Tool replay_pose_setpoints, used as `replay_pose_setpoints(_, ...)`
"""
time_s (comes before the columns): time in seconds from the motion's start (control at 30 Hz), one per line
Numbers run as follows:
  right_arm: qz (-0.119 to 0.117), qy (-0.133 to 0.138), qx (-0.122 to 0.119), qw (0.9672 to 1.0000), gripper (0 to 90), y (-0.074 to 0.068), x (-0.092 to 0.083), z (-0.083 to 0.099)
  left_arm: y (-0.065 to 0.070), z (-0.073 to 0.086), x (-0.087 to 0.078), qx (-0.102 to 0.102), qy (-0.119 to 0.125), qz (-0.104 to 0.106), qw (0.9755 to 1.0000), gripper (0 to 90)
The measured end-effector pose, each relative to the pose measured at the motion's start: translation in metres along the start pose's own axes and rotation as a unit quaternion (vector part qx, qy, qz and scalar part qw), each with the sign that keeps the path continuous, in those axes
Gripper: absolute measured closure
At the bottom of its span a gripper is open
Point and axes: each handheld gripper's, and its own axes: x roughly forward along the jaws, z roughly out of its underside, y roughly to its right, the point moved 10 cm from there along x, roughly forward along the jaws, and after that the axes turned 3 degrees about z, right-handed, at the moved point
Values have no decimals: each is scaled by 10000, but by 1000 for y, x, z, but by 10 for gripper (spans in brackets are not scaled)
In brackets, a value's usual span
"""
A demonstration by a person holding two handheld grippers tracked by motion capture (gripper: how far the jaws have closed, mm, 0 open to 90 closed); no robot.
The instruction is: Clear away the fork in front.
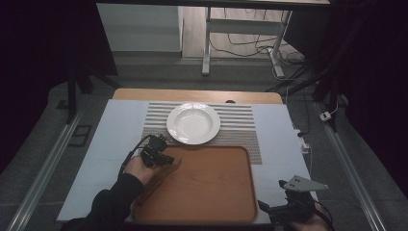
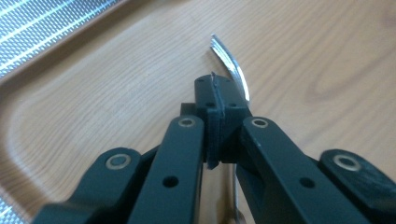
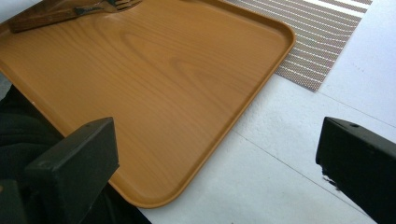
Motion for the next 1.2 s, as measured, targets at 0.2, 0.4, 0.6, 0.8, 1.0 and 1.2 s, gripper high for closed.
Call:
replay_pose_setpoints(0.2, -1, 7, 6, 10000, 0, 0, 0, 0, 36, -3, 6, 482, -51, 155, 9987, 889)
replay_pose_setpoints(0.4, -6, -1, 7, 10000, 0, 0, 0, 0, 46, 3, 3, 567, -33, 389, 9976, 888)
replay_pose_setpoints(0.6, -16, 6, -6, 10000, 0, 0, 0, 0, 58, 11, 16, 808, -333, 345, 9956, 888)
replay_pose_setpoints(0.8, -12, 6, 3, 10000, 0, 0, 0, 0, 48, 14, 24, 709, -456, 101, 9964, 887)
replay_pose_setpoints(1.0, -17, -4, 4, 10000, 0, 0, 0, 0, 31, 14, 19, 422, -390, -56, 9983, 888)
replay_pose_setpoints(1.2, -14, -11, 6, 10000, 0, 0, 0, 0, 9, 17, 10, 118, -363, -250, 9990, 887)
